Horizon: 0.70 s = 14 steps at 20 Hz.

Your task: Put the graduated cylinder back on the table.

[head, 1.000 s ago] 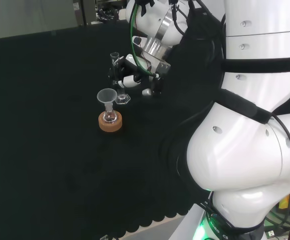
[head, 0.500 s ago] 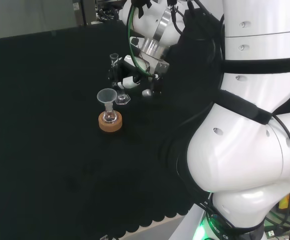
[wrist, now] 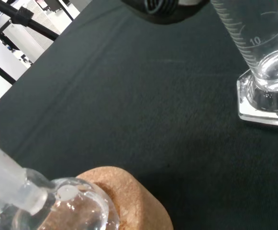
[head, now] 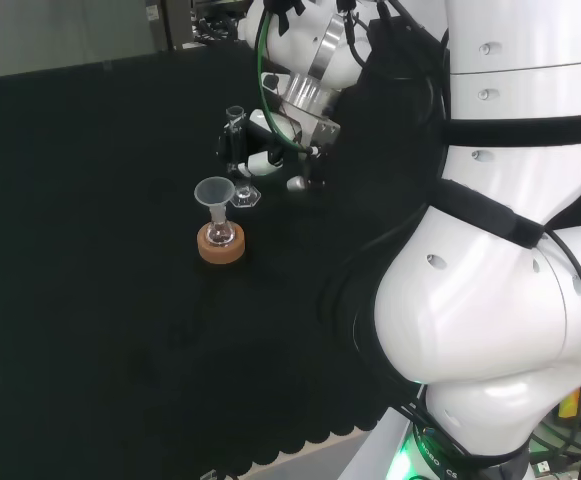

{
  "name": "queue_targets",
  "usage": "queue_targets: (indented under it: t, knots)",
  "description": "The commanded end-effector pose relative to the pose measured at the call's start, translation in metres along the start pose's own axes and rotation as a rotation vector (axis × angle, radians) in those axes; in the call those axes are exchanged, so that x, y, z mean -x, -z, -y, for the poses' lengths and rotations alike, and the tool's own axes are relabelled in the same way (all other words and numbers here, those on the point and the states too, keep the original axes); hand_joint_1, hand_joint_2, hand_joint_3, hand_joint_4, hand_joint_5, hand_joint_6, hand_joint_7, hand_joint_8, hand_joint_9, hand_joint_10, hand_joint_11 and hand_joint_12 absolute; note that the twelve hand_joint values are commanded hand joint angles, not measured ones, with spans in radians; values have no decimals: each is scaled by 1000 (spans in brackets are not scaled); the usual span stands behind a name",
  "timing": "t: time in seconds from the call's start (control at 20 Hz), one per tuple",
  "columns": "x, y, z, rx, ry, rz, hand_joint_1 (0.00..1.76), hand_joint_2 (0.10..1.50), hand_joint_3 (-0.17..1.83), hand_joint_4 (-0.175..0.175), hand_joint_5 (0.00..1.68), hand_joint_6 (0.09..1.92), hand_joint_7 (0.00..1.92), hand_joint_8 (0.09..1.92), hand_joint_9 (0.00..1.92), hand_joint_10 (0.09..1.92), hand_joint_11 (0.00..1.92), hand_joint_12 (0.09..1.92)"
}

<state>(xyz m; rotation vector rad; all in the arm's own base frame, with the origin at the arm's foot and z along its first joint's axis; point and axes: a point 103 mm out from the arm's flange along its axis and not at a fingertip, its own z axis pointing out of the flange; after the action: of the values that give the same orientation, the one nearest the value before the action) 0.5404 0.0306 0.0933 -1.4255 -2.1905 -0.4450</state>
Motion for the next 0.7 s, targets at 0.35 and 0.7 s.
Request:
queue_targets:
  t: [0.35, 0.7]
  knots:
    - [1, 6, -1, -40, -12, 0, 1115, 1078, -175, -62, 706, 710, 790, 597, 1124, 146, 798, 1087]
    - [2, 4, -1, -56, -27, 32, 1055, 1027, -175, -54, 561, 680, 685, 628, 1014, 149, 608, 1215]
